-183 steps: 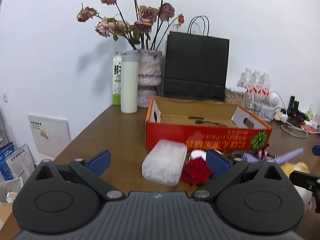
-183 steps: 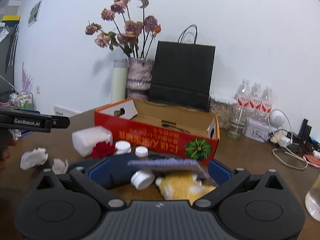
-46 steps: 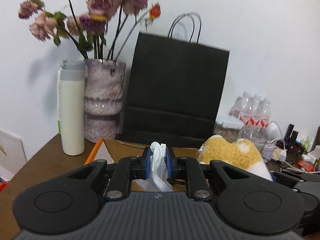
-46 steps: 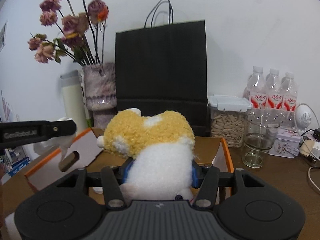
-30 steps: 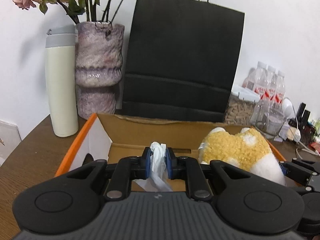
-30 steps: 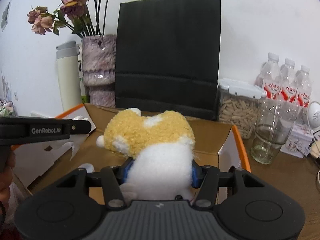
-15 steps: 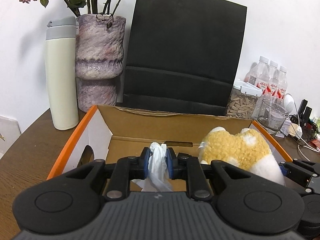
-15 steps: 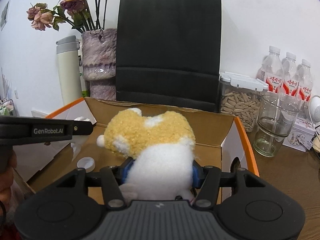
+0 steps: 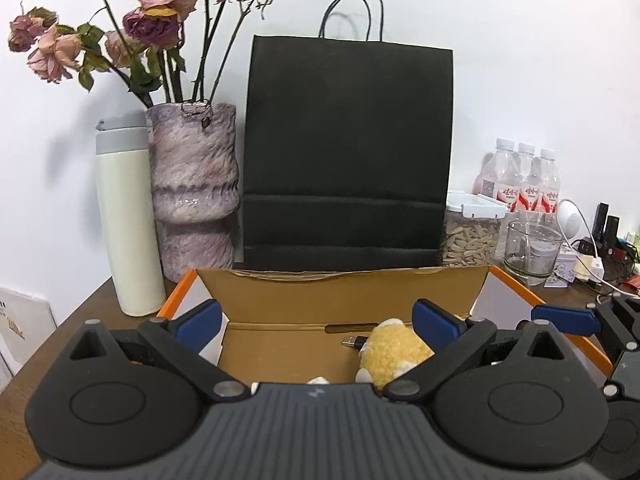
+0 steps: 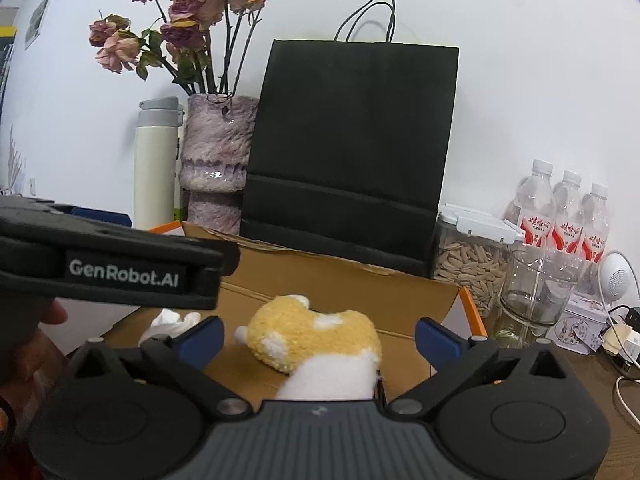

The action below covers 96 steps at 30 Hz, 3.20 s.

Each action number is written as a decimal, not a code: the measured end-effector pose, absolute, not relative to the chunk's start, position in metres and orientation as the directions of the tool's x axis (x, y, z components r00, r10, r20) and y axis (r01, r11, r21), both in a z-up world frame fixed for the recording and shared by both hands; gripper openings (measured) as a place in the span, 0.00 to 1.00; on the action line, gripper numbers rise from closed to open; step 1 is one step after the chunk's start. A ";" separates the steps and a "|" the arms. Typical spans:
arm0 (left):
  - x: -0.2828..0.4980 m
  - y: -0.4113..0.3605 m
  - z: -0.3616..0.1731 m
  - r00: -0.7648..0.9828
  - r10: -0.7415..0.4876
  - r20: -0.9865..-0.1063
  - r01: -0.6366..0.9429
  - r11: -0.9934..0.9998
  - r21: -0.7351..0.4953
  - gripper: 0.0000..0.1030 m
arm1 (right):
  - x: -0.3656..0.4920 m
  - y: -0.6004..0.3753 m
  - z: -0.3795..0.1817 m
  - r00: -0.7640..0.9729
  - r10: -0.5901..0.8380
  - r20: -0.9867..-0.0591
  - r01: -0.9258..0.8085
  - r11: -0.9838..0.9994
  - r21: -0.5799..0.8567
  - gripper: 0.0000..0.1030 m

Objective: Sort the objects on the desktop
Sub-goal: 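Open both grippers to drop the tissue and plush toy into the box, then withdraw both grippers back from the box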

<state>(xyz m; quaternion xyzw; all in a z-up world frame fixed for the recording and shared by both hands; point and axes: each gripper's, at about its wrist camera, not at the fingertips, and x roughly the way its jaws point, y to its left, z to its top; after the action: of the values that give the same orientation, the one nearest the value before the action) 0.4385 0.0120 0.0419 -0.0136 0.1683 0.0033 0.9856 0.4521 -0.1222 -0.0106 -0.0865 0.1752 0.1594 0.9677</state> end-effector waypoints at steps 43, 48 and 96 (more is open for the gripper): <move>0.335 0.030 0.064 0.996 -0.022 -0.085 0.014 0.995 -0.097 1.00 | 0.369 -0.156 0.016 0.927 0.292 -0.236 -0.314 0.947 -0.060 1.00; 0.312 0.033 0.063 0.997 -0.016 -0.070 0.011 0.997 -0.076 1.00 | 0.349 -0.167 0.014 0.928 0.279 -0.247 -0.301 0.952 -0.054 1.00; 0.218 0.070 0.006 0.874 -0.006 -0.485 -0.032 0.997 -0.071 1.00 | 0.263 -0.174 -0.034 0.775 0.279 -0.568 -0.354 0.935 -0.025 1.00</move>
<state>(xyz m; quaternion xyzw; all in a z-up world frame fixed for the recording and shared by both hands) 0.2177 0.0702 0.0059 -0.0385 0.2506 0.0068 0.9673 0.2628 -0.1744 -0.0339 -0.0652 0.2903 0.1684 0.9397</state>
